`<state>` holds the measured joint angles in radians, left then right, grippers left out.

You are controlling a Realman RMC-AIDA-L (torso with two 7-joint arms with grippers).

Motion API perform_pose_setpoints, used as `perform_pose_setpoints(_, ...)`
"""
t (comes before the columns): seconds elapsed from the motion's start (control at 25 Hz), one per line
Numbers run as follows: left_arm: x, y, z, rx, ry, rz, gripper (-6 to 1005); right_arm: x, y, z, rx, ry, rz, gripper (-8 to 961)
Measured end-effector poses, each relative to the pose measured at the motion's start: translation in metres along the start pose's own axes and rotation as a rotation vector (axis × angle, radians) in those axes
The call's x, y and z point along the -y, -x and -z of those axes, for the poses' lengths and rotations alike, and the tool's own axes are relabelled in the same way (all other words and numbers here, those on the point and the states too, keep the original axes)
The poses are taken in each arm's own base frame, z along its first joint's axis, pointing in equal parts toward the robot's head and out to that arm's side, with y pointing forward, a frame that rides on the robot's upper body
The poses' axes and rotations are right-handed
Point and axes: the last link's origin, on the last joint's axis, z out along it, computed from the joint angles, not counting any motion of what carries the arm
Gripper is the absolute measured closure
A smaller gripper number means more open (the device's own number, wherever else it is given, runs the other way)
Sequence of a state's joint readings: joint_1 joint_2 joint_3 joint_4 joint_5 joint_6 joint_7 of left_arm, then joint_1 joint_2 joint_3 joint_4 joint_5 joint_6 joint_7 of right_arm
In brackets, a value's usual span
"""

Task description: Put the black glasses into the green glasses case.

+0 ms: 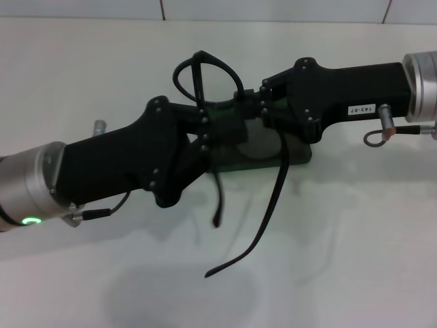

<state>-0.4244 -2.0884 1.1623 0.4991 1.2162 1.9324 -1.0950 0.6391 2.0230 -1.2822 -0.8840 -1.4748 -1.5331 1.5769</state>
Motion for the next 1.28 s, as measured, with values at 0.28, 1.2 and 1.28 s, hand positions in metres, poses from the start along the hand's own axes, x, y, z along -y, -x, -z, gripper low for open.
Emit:
perform_pose_setpoints(0.28, 0.003, 0.004, -0.003, 0.001, -0.01, 0.005, 987, -0.006, 0.001, -0.005, 0.013, 0.041, -0.003, 906)
perform_pose_setpoints(1.2, -0.001, 0.01, 0.021, 0.037, -0.08, -0.013, 984, 0.004, 0.026, 0.044, 0.19, -0.03, 0.086, 907)
perform_pose_setpoints(1.28, -0.001, 0.011, 0.026, 0.047, -0.096, -0.016, 984, 0.003, 0.038, 0.056, 0.239, -0.029, 0.117, 907)
